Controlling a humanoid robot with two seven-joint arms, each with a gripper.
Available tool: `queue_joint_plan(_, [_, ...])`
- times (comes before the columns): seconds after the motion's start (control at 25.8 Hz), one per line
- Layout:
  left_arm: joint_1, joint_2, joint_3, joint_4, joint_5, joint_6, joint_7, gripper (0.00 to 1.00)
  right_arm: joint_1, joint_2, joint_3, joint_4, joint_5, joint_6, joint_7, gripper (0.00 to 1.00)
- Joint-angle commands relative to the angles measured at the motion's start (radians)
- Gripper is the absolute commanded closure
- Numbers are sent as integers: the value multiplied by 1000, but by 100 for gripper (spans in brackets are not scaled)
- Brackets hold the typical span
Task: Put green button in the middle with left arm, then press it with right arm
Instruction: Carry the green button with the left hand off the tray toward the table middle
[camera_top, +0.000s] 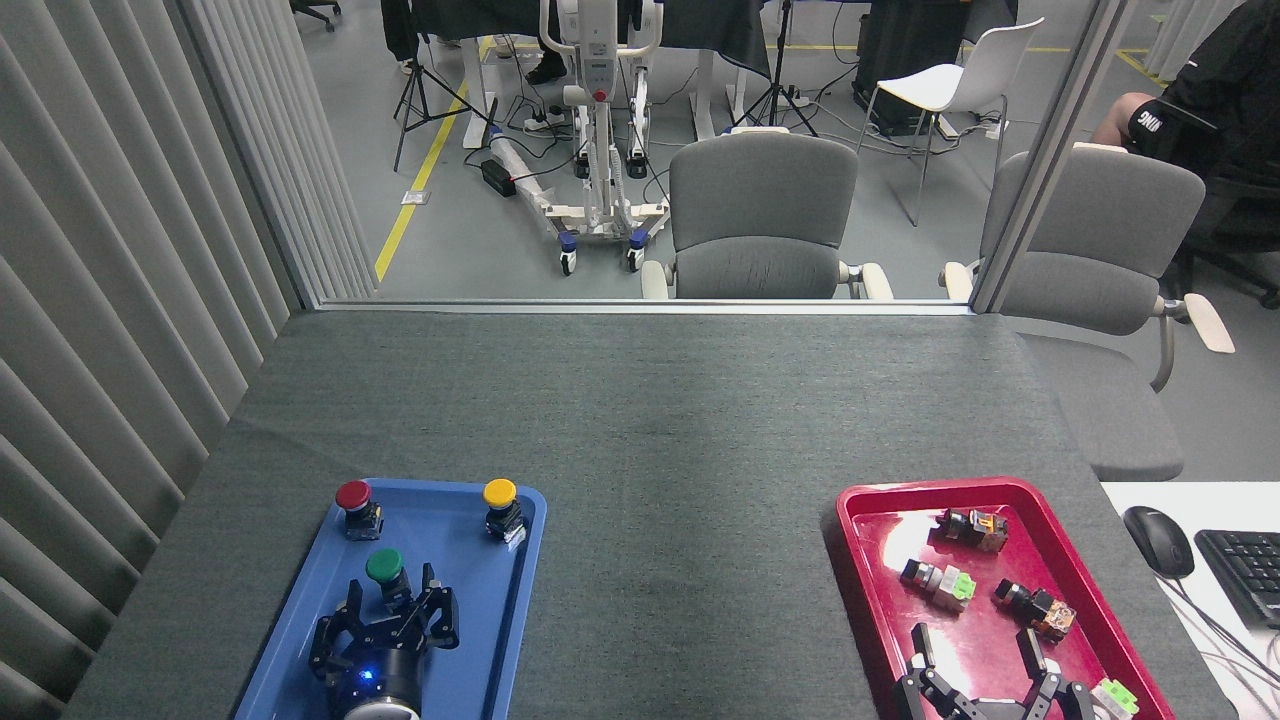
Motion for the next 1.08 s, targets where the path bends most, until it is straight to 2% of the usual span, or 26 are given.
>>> queue_joint_plan(0.0, [-12, 0, 0, 20, 13, -17, 1, 25, 0, 3, -1, -1, 0, 1, 3, 0])
queue_joint_plan(0.08, [-16, -1, 0, 24, 13, -18, 0, 34, 0, 5, -1, -1, 0, 1, 3, 0])
queue_joint_plan(0.12, [-18, -1, 0, 31, 13, -20, 0, 43, 0, 5, -1, -1, 0, 1, 3, 0])
queue_joint_plan(0.19, [-18, 2, -5, 32, 12, -34, 3, 63, 0, 5, -1, -1, 0, 1, 3, 0])
queue_joint_plan(0.27, [1, 19, -32, 21, 12, -61, 27, 93, 0, 3, -1, -1, 0, 1, 3, 0])
queue_joint_plan(0.31, [13, 31, -46, 17, 12, -75, 50, 100, 0, 3, 1, -1, 0, 2, 4, 0])
queue_joint_plan(0.43, [33, 63, -74, -6, 15, -122, 110, 100, -2, 5, -1, -1, 2, 2, 4, 0])
queue_joint_plan(0.5, [47, 78, -75, -63, 13, -198, 130, 100, -2, 5, 1, -3, 0, 2, 4, 0])
queue_joint_plan(0.62, [41, 132, -155, -201, -1, -469, 193, 100, -2, 8, 1, -1, 2, 2, 4, 0])
queue_joint_plan(0.7, [-9, 151, -273, -252, -7, -575, 195, 100, -3, 8, 1, -3, 2, 1, 4, 0])
queue_joint_plan(0.81, [-50, 111, -419, -181, -5, -526, 158, 100, -5, 6, 1, -1, 0, 1, 4, 0])
queue_joint_plan(0.93, [-137, 2, -536, -23, -17, -503, 90, 100, -2, 5, 1, -1, 0, -1, 4, 0])
queue_joint_plan(1.05, [-185, -63, -585, 80, -60, -471, 75, 100, -2, 1, 1, -1, 0, 1, 4, 0])
